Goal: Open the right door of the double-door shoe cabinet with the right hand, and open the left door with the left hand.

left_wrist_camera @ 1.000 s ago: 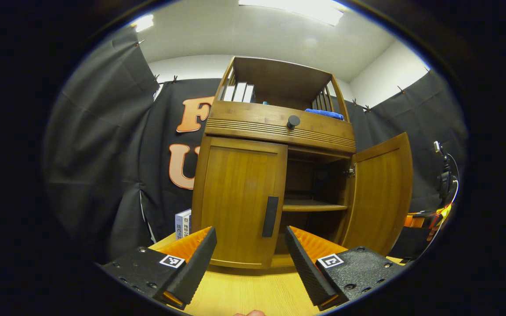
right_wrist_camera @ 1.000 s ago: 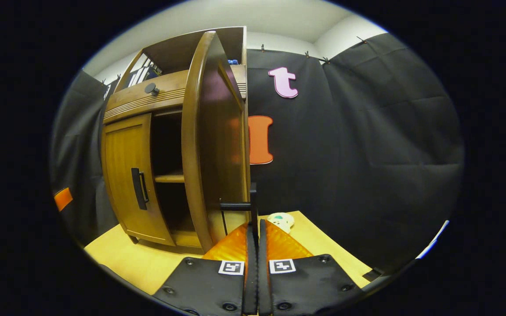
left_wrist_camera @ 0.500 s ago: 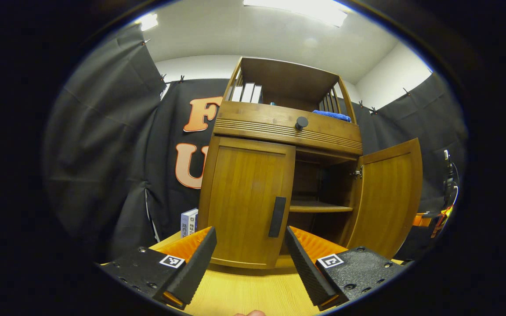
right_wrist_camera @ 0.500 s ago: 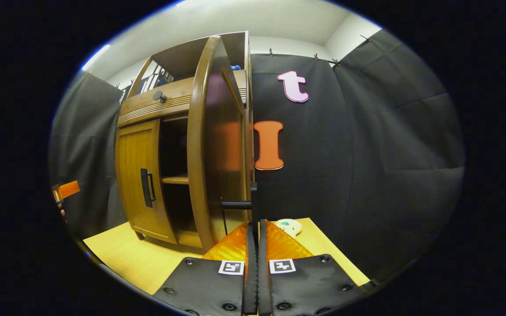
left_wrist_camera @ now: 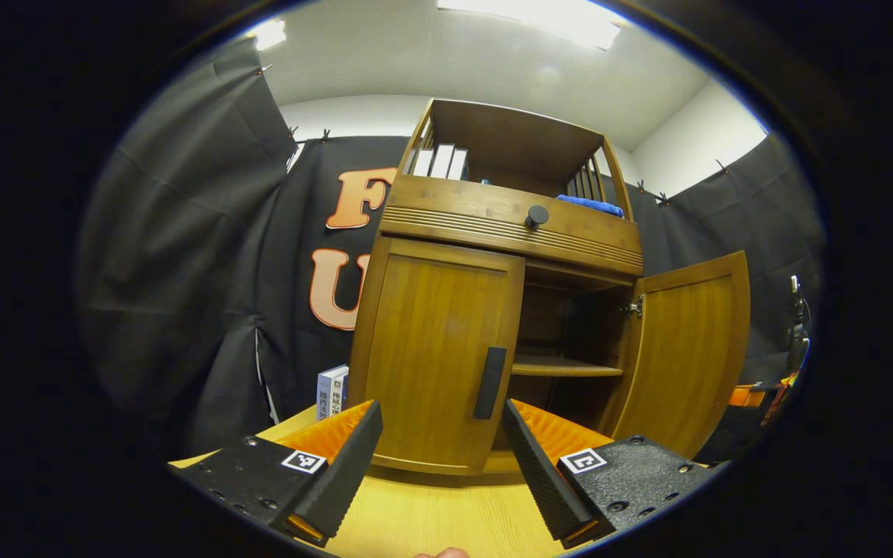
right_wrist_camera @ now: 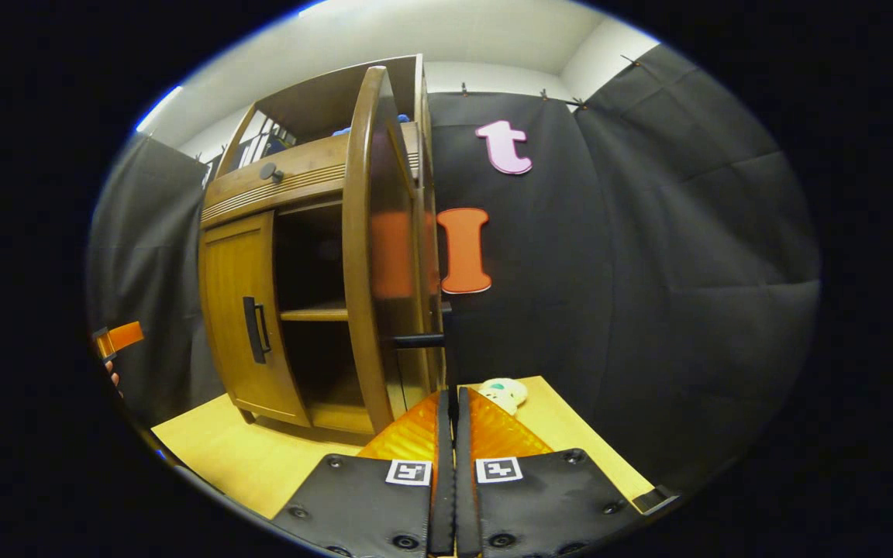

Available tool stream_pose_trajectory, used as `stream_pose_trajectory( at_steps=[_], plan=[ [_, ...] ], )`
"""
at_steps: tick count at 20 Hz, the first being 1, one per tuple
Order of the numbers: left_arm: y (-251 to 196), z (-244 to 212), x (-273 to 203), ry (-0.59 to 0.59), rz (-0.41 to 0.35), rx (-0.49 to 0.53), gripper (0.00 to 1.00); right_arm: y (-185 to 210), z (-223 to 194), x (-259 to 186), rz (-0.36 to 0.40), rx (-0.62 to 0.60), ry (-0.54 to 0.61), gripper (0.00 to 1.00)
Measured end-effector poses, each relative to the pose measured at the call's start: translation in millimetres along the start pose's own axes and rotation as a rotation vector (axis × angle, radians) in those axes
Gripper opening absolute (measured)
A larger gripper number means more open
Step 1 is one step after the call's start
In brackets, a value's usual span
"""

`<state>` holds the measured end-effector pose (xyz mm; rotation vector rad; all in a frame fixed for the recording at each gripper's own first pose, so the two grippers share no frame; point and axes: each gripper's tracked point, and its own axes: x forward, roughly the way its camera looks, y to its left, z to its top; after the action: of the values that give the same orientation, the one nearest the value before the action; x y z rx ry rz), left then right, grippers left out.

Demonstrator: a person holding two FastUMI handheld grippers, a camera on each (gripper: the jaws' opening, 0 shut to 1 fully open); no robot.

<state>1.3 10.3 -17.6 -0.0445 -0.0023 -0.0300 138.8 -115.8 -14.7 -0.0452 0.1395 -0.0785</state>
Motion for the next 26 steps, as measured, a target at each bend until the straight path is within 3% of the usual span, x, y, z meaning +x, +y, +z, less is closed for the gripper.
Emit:
stream_pose_trajectory(
  at_steps=[2,5,6,7,8,9,10,12,13,18,23,24,26],
  plan=[
    [-3.6,-3.3,3.8,0.009,-0.012,-0.001,0.92,-6.9,-2.8,-11.2,-0.028,0.007,-0.001,0.08],
    [-9.5,-7.9,10.8,0.026,-0.031,-0.011,0.98,-9.5,-1.6,-30.2,-0.05,0.004,-0.003,0.08],
    [-10.7,-8.0,12.9,0.029,-0.034,-0.005,0.92,-8.0,-0.8,-35.2,-0.054,-0.001,-0.003,0.0],
    [-10.1,-7.8,15.5,0.028,-0.036,0.004,0.95,-4.8,0.9,-40.8,-0.057,-0.005,-0.002,0.0],
    [-10.4,-6.4,17.9,0.024,-0.037,0.011,0.95,1.0,2.4,-44.4,-0.056,-0.008,0.0,0.08],
    [-11.6,-5.5,20.3,0.019,-0.04,0.015,0.95,7.8,4.4,-48.3,-0.053,-0.009,0.002,0.08],
    [-12.6,-4.3,23.1,0.013,-0.042,0.015,0.95,15.4,4.7,-52.6,-0.049,-0.008,0.003,0.01],
    [-14.4,-5.3,29.5,0.005,-0.043,0.009,0.95,41.9,8.5,-61.4,-0.014,0.01,-0.004,0.01],
    [-15.4,-5.7,32.4,0.003,-0.044,0.01,0.95,54.4,9.9,-64.6,-0.005,0.007,-0.017,0.08],
    [-22.7,-7.6,46.2,0.0,-0.062,0.017,0.95,116.9,11.2,-56.8,0.084,-0.026,-0.019,0.08],
    [-33.9,-5.5,57.2,-0.013,-0.086,0.025,0.92,140.9,10.7,-43.4,0.12,-0.041,-0.01,0.08],
    [-34.7,-5.3,59.3,-0.014,-0.089,0.029,0.95,142.6,10.5,-41.6,0.119,-0.04,-0.009,0.08],
    [-39.4,-6.6,62.3,-0.015,-0.104,0.028,0.92,140.5,14.2,-36.0,0.095,-0.045,-0.02,0.08]
  ],
)
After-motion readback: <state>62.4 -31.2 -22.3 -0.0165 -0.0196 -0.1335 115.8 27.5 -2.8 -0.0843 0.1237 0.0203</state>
